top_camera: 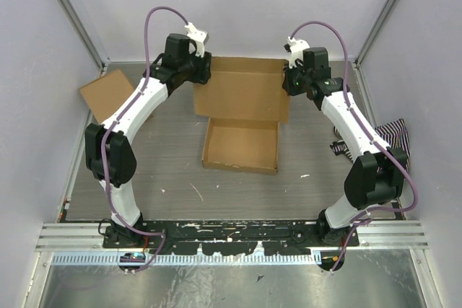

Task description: Fold the paper box

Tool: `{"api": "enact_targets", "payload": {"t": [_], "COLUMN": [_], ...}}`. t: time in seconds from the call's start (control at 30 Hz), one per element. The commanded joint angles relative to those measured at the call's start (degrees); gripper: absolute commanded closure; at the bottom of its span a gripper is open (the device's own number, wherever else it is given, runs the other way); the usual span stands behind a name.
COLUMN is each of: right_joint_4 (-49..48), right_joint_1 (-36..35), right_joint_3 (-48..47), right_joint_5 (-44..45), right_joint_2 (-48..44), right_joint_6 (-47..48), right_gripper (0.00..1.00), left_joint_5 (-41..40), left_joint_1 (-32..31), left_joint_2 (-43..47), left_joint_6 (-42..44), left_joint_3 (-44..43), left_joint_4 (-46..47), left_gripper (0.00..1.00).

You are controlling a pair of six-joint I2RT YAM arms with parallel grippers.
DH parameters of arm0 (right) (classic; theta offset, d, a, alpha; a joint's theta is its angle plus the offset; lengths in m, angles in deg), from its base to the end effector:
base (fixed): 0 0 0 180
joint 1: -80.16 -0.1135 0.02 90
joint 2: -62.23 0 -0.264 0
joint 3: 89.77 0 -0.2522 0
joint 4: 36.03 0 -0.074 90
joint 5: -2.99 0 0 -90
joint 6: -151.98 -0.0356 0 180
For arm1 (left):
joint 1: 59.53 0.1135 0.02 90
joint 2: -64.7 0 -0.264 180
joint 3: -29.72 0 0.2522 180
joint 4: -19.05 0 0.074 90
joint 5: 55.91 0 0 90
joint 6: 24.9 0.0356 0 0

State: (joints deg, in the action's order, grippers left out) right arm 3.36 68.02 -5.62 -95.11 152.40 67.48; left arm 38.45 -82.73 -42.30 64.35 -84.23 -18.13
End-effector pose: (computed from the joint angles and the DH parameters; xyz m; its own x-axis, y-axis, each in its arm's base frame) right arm 0.3535 0.0812 0.3418 -0.5091 -0.2066 -0.8355 -0.3733 0.9277 -0.0019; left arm 0.4053 -0.1767 0.3414 -0.4687 0.1867 -0.8634 0.4471 0.8931 -0.0496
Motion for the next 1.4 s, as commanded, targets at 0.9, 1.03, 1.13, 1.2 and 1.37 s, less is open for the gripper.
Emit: {"api": "enact_targets", "payload": {"t": [0.9,1.03,1.13,1.2,1.37], "right_joint_4": [0.27,0.55,1.00,1.39,1.72], "right_joint_1": [-0.11,-0.05,0.01,0.09,0.07], "right_joint_3": [-4.02,-4.40,-5.00,-5.51,-5.85], "right_joint_5": [-1.33,-1.14,-0.72,-1.24,-2.74], "right_joint_2": [1.23,1.41,1.81,2.14,2.33], "right_joint_6": [-0.31,-0.47,-0.64,-0.74,-0.98], "right_gripper": [0.99,0.99,0.99,0.99,0.99], "left_joint_5": [10.42,12.92,16.76,19.68,23.07], "left_joint_1": [3.10,3.44,3.73,3.77,3.78], "left_joint_2": [2.52,5.21,7.04,7.94,7.70], "left_joint_6": [-1.97,-2.52,-2.99,-3.50,-6.05], "left_joint_3": [6.84,8.73,10.44,11.73,13.20], "left_joint_4": [3.47,4.30,4.90,5.88,7.47], "left_gripper": [0.70,0.73,0.73,0.73,0.72]}}
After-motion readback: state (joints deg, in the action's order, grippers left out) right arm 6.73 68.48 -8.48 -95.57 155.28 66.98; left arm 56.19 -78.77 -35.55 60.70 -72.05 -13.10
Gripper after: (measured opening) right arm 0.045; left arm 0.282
